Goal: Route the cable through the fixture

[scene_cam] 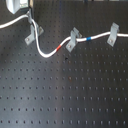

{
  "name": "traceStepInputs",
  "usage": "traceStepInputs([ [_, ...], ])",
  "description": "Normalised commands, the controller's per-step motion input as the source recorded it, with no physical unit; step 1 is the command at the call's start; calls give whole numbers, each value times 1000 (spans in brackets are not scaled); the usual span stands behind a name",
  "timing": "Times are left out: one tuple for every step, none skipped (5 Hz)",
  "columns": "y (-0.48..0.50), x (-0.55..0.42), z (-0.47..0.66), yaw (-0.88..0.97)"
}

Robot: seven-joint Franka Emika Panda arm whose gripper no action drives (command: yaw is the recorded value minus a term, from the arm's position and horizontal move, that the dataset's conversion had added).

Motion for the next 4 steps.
traceStepInputs([
  [-21, -155, 153, 0],
  [163, -254, 5, 0],
  [202, -245, 2, 0],
  [74, -97, 120, -6],
])
